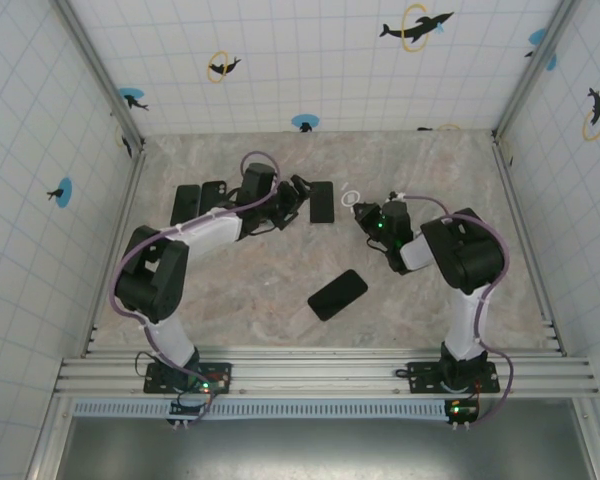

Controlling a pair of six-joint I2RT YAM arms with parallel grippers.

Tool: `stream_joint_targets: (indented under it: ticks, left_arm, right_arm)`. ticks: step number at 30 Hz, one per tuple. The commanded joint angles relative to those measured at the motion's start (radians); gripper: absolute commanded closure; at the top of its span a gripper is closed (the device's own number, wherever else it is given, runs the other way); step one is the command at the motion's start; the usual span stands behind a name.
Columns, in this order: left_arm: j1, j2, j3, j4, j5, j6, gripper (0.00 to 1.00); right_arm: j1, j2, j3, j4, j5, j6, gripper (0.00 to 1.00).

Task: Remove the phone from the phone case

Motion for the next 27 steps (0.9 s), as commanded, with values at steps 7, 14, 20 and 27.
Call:
stream_joint_targets:
  ticks: [7, 14, 20, 27]
  left_arm:
    - [0.039, -0.049, -0.006, -0.095, 0.017, 0.143, 0.02]
    - [0.058, -0.067, -0.006, -0.139, -0.005, 0.192, 0.03]
    - [0.066, -0.075, -0.002, -0.162, -0.025, 0.221, 0.02]
    - [0.065, -0.090, 0.039, -0.193, -0.075, 0.323, 0.02]
  right_arm:
    - [0.026, 0.055, 0.052, -0.022, 0.070, -0.032, 0.85]
    - [0.033, 0.046, 0.076, -0.119, 0.075, -0.088, 0.70]
    - [0.018, 0.025, 0.077, -0.170, 0.070, -0.132, 0.58]
    - [0.001, -0.052, 0.092, -0.330, 0.083, -0.243, 0.45]
